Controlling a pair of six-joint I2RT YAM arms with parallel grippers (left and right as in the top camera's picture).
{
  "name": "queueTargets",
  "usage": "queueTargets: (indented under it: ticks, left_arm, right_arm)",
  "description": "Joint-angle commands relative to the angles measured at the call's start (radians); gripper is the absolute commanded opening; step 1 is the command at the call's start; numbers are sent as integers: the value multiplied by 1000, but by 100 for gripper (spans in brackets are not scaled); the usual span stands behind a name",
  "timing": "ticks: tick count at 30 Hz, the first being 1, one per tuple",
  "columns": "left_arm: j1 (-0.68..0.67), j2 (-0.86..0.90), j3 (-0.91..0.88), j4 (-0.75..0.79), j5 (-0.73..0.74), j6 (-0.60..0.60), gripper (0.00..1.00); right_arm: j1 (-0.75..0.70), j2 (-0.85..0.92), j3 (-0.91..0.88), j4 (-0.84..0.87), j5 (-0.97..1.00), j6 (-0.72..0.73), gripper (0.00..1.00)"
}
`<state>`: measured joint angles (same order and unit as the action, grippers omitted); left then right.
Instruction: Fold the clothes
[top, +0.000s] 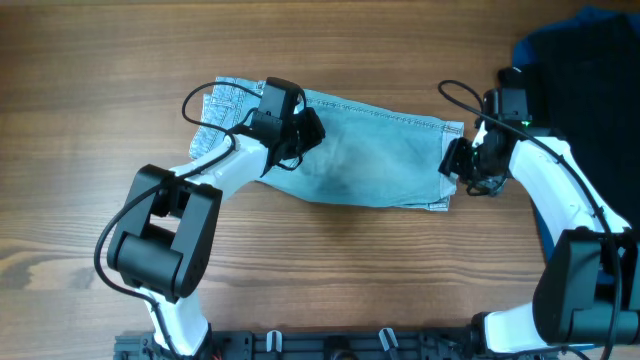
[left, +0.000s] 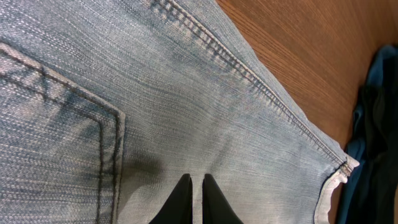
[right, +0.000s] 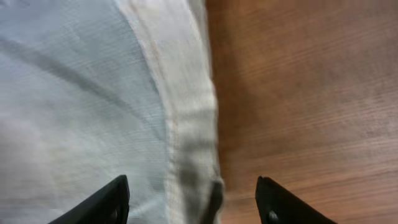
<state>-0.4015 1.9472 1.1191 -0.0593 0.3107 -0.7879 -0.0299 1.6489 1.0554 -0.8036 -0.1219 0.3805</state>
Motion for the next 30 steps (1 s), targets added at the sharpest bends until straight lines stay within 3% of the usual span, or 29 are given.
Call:
queueTargets:
  ticks: [1,15,18,21,23,30]
  left_arm:
    - [-6,11,7,0,-17,-2,7]
    - [-6,11,7,-13,-16,-2,7]
    - [-6,11,7,-12,-17,-2,6]
    - [-6,11,7,-11,-16,-2,4]
    - [-6,11,7,-6,-16,-2,4]
    - [-6,-20,23,10,11,105,4]
  right_arm:
    - [0,6,-31,45,-56,28,65]
    - [0,208,-46,86,-85,67,64]
    - [0,210,-46,89,-141,63,50]
    - [0,210,-46,97,-202,37,15]
    - [0,210,-46,96,-201,34,6]
    - [-1,209,-11,73,-163,-66,4]
